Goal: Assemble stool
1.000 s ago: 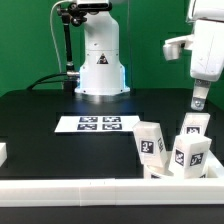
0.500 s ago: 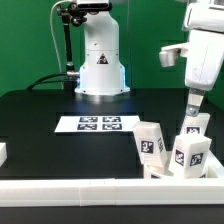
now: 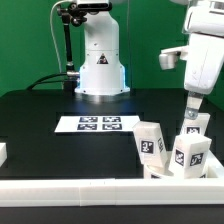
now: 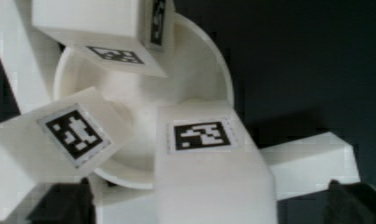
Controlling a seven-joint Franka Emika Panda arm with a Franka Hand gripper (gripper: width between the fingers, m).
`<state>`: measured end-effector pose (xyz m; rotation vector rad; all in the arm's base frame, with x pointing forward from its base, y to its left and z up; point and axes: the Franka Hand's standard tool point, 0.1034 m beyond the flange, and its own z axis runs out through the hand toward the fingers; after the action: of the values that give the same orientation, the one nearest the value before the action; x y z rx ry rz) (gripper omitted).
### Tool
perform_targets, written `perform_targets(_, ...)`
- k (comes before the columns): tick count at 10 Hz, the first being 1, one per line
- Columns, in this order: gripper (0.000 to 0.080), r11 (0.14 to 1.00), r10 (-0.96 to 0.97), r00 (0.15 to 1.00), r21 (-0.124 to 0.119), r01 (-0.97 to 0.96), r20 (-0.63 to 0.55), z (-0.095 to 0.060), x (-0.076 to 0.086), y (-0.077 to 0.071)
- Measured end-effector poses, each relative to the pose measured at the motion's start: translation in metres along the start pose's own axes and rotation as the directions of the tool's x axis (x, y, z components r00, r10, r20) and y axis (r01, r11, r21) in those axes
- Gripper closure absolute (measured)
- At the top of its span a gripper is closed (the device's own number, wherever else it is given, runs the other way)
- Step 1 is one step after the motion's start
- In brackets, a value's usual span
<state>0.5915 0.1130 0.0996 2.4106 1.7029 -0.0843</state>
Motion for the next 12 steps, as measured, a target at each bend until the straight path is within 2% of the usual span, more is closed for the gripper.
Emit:
perform_targets(7,0.0150,0.997,0.072,0.997,0.005,-0.072,0.010,0.0070,-0.0017,0.0005)
perform_targets(9,0.0407,0.995,0.097,0.995,0.005,-0.097,0.010,0.0071,-0.0022,0.0007)
perform_targets(10,0.0407,0.995,0.101,0.995,0.005,-0.101,0.010,0.0069,-0.0034,0.0016)
perform_targets(11,0.0464,0.994,0.106,0.994,0.005,-0.106,0.011,0.0074,-0.0042,0.0017)
perform_targets(12,0.0464,0.993,0.114,0.993,0.005,-0.114,0.011,0.0075,-0.0047,0.0018)
